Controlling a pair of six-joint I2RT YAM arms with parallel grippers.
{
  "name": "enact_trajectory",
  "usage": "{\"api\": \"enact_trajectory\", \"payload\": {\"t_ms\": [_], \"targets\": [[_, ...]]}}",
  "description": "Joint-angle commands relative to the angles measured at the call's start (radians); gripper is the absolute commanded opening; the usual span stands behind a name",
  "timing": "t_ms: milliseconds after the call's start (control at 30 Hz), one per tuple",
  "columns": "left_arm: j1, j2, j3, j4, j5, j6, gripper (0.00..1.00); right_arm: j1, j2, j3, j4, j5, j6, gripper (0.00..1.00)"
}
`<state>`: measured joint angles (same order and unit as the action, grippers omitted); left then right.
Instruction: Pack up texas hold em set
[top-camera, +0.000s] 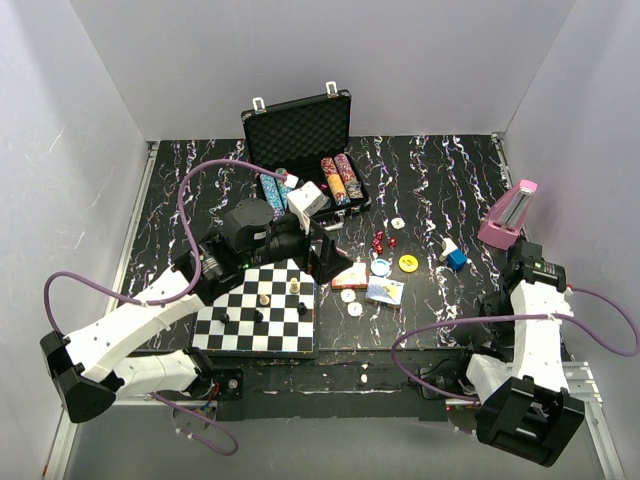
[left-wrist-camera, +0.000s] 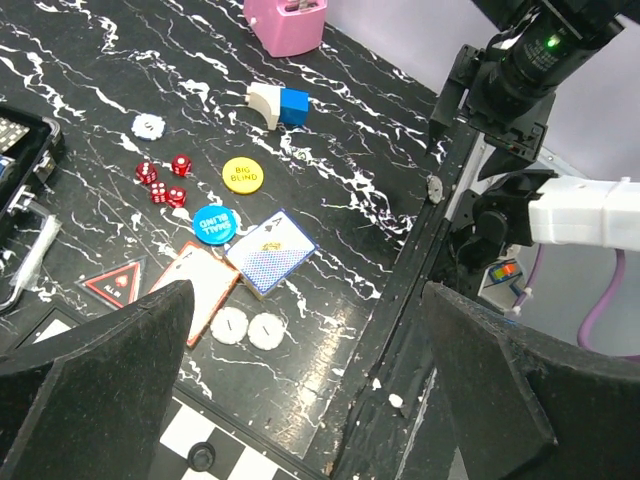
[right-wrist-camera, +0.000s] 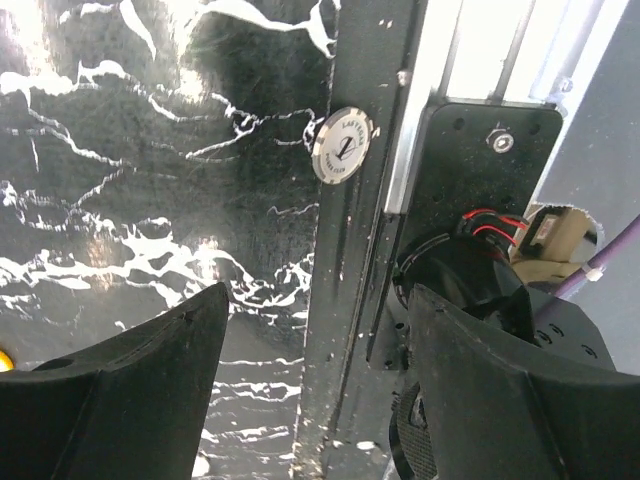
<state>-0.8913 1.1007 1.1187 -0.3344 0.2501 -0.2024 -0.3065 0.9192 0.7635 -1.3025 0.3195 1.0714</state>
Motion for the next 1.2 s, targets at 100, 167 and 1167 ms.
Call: {"api": "enact_trajectory", "payload": {"t_ms": [100,167,1167], "targets": [[0.008,-0.018,-0.004,0.026,0.063,-0.045,0.98,-0.003,-0.043,-0.042,-0.051,0.187,0.231,0.70],[0.006,-0.019,-0.005,0.028,0.071,-0.052,0.98,-0.002,-0.014,-0.059,-0.046,0.191,0.262,0.70],[0.132,-0.016,-0.065,0.029,-0.063,-0.086,0.98,0.046,0.080,0.048,0.193,0.182,-0.137,0.50]]}}
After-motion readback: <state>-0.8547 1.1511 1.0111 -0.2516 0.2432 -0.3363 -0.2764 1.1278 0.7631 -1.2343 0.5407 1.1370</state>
